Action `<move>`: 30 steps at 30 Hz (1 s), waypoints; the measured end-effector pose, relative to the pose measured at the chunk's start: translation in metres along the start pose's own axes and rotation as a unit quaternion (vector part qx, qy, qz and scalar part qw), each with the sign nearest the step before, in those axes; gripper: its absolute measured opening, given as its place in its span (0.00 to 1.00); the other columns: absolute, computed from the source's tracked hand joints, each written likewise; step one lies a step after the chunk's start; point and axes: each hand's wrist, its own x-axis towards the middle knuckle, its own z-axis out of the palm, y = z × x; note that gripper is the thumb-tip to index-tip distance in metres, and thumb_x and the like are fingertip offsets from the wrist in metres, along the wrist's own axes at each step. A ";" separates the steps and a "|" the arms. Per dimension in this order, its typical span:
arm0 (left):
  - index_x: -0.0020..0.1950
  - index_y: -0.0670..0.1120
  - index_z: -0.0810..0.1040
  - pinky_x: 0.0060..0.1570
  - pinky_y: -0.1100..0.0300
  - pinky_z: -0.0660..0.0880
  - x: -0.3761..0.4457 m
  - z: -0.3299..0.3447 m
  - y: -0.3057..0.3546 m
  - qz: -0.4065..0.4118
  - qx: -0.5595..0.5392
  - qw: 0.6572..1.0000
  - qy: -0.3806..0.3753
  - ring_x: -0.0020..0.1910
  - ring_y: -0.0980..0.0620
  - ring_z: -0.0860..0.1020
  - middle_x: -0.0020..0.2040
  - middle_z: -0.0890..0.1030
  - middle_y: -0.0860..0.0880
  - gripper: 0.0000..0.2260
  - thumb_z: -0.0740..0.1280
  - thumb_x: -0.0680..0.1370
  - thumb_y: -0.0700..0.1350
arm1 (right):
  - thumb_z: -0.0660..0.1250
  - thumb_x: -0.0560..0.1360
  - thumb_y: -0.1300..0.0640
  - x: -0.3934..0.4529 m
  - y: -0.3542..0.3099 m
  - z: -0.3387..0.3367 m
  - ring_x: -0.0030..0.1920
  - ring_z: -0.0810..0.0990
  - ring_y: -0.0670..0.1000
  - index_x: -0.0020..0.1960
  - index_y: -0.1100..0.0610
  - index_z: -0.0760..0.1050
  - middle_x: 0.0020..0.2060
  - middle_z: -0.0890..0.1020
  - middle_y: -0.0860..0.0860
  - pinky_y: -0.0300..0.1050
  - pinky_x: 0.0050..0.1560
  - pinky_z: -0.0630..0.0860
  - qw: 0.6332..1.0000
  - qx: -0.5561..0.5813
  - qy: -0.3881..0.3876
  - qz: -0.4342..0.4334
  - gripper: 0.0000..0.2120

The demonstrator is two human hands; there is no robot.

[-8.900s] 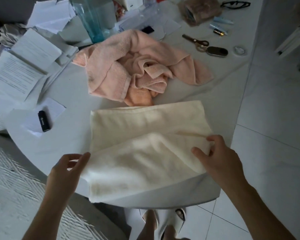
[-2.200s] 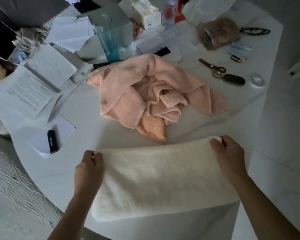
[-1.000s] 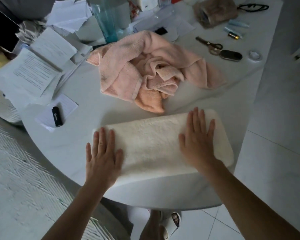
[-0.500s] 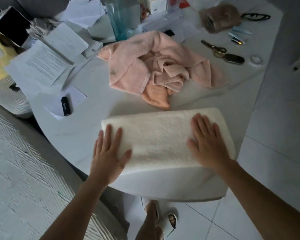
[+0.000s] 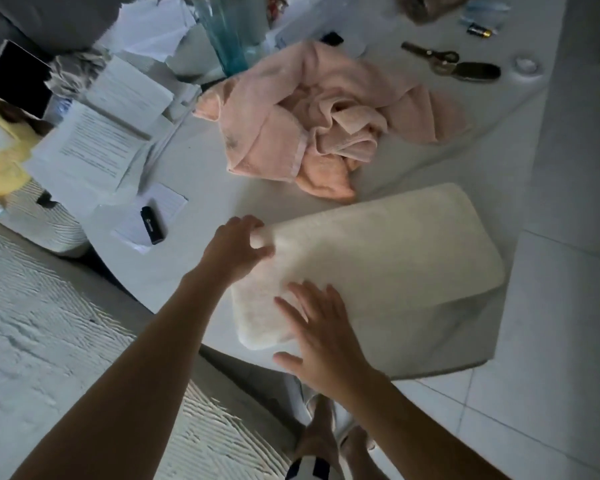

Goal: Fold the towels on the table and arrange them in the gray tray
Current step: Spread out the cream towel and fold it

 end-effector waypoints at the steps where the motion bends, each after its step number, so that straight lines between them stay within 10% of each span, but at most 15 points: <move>1: 0.63 0.48 0.75 0.50 0.52 0.75 0.001 -0.003 -0.001 -0.013 -0.005 0.999 -0.034 0.57 0.43 0.77 0.58 0.79 0.46 0.21 0.73 0.74 0.55 | 0.72 0.64 0.32 -0.002 -0.010 0.006 0.73 0.68 0.60 0.72 0.52 0.69 0.72 0.71 0.55 0.65 0.72 0.62 0.999 -0.010 -0.027 0.018 0.42; 5: 0.52 0.46 0.77 0.39 0.54 0.75 -0.016 -0.008 -0.003 -0.050 -0.092 0.981 -0.165 0.46 0.45 0.80 0.47 0.81 0.46 0.16 0.74 0.70 0.52 | 0.77 0.58 0.35 -0.019 -0.011 0.006 0.68 0.73 0.61 0.65 0.53 0.75 0.65 0.76 0.57 0.67 0.68 0.67 0.993 -0.071 -0.081 0.052 0.41; 12: 0.57 0.49 0.71 0.44 0.56 0.74 -0.073 0.021 0.021 -0.041 -0.236 0.930 -0.279 0.51 0.47 0.78 0.53 0.78 0.48 0.19 0.76 0.71 0.44 | 0.64 0.68 0.58 -0.096 0.028 -0.017 0.59 0.80 0.60 0.51 0.57 0.81 0.54 0.82 0.57 0.62 0.68 0.70 0.984 -0.110 0.068 0.122 0.13; 16: 0.69 0.54 0.64 0.51 0.48 0.79 -0.084 0.038 0.033 -0.042 -0.260 0.927 -0.266 0.53 0.44 0.78 0.56 0.77 0.47 0.29 0.74 0.74 0.42 | 0.77 0.62 0.57 -0.135 0.030 -0.023 0.67 0.74 0.58 0.56 0.55 0.75 0.60 0.79 0.54 0.60 0.72 0.65 0.973 -0.054 0.090 0.208 0.24; 25: 0.56 0.46 0.76 0.42 0.55 0.77 -0.116 0.048 0.051 -0.011 -0.179 0.948 -0.262 0.48 0.46 0.81 0.49 0.82 0.47 0.25 0.71 0.63 0.56 | 0.81 0.58 0.53 -0.145 -0.005 0.005 0.74 0.66 0.65 0.73 0.52 0.69 0.73 0.70 0.61 0.67 0.69 0.67 0.968 -0.045 0.014 0.248 0.45; 30: 0.54 0.46 0.71 0.38 0.58 0.73 -0.119 0.041 0.053 -0.028 -0.284 0.937 -0.201 0.46 0.47 0.78 0.48 0.78 0.45 0.21 0.70 0.65 0.52 | 0.80 0.57 0.59 -0.148 -0.002 -0.005 0.71 0.71 0.59 0.64 0.53 0.79 0.67 0.78 0.54 0.61 0.72 0.65 0.964 0.016 0.102 0.243 0.35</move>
